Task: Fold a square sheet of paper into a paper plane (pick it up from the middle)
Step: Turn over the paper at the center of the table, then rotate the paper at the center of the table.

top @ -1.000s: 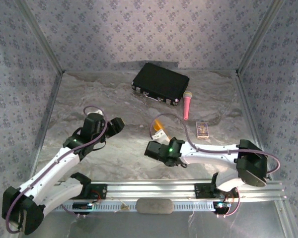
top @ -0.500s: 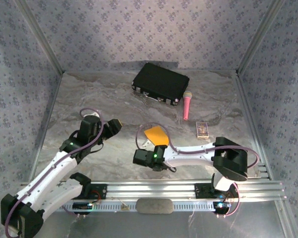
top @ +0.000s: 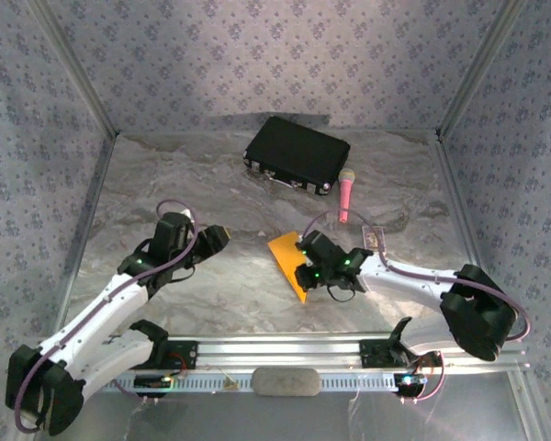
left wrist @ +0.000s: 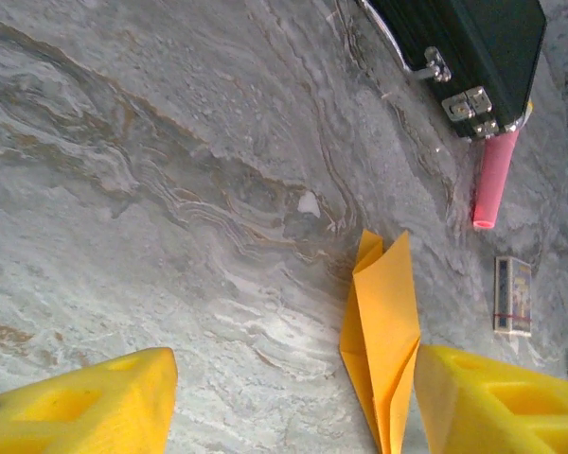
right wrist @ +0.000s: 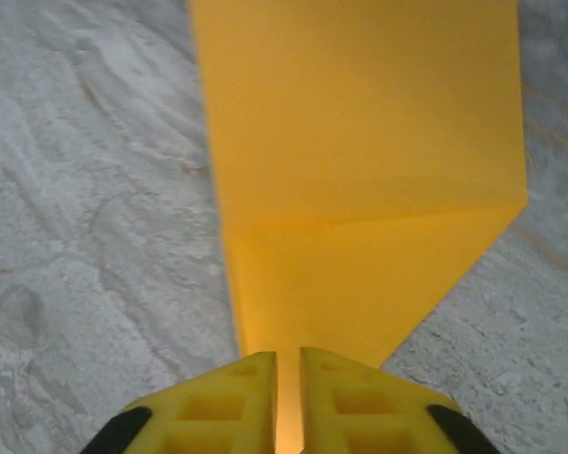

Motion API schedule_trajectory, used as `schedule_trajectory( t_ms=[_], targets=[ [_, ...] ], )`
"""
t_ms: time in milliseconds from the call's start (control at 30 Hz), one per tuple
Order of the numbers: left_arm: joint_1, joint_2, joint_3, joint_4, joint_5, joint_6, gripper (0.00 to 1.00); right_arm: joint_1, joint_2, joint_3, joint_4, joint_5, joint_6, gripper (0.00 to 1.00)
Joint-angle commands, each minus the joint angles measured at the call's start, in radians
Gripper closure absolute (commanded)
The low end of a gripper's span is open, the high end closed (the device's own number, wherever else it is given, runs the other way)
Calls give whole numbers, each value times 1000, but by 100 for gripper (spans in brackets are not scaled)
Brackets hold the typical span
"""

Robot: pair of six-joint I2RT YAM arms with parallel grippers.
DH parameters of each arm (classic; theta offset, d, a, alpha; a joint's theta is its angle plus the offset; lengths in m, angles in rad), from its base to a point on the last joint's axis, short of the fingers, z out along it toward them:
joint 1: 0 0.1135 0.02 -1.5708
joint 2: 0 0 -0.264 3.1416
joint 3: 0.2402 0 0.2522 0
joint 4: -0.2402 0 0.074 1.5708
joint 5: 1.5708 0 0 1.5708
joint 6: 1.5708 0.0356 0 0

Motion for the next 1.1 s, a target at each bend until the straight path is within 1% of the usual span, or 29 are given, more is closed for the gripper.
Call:
schedule_trajectory(
  t_ms=[0,33,133,333,400,567,633,700,833,967,1067],
  targets=[
    [3,13,-7,47,75,0,41,-60,15,-54,168,-229,46,90],
    [4,16,-9,51,83,0,44,-78,35,-56,178,-250,53,92],
    [4,22,-15,58,99,-1,49,-99,80,-60,208,-265,65,93],
    [2,39,-27,82,129,-9,55,-108,152,-66,246,-256,110,93],
    [2,47,-24,86,138,-8,57,-108,172,-71,267,-259,162,93],
    [2,59,-28,93,145,-8,59,-102,201,-100,336,-219,344,93],
    [2,65,-28,94,146,-9,60,-95,221,-101,329,-186,453,94],
    [3,71,-30,98,149,-11,60,-77,235,-112,383,-182,528,93],
    [2,95,-33,119,172,-18,61,-39,240,-118,411,-134,705,94],
    [0,139,-33,149,202,-27,64,3,243,-176,548,-76,907,94],
    [-10,171,-25,171,223,-31,69,38,234,-188,608,-27,964,94]
  ],
)
